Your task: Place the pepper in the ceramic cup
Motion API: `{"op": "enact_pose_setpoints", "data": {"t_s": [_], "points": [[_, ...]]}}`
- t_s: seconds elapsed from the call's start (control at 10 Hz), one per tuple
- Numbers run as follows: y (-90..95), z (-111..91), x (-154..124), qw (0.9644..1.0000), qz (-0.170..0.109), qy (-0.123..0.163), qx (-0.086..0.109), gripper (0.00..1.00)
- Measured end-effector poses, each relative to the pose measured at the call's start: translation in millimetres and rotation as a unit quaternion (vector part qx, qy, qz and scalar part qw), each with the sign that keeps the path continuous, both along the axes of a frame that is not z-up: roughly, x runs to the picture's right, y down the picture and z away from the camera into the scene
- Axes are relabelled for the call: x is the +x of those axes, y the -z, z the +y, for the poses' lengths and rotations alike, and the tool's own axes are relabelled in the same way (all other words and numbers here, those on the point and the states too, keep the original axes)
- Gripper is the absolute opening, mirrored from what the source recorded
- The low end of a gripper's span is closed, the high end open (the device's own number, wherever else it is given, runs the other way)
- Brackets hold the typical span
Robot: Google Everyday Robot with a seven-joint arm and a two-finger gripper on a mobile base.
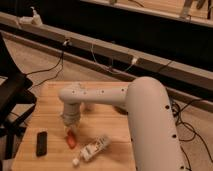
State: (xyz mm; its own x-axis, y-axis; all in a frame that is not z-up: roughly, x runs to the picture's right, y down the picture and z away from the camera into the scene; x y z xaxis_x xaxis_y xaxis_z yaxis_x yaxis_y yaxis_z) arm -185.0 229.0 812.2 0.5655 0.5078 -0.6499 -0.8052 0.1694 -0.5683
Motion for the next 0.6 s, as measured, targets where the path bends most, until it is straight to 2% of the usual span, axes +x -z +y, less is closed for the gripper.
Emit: {"op": "enact_pose_setpoints", "data": {"t_s": [0.1,0.3,0.4,0.6], "points": [[-2.8,-3,-1,1.0,-0.001,0.001,-0.002,0.58],[-2.7,9,-8,0.9999,-0.008,0.004,-0.014,0.77],[-1.8,16,-12,0.9997,-0.012,0.005,-0.022,0.8],[-1.6,13,-10,0.9997,-0.01,0.006,-0.02,0.76]]}}
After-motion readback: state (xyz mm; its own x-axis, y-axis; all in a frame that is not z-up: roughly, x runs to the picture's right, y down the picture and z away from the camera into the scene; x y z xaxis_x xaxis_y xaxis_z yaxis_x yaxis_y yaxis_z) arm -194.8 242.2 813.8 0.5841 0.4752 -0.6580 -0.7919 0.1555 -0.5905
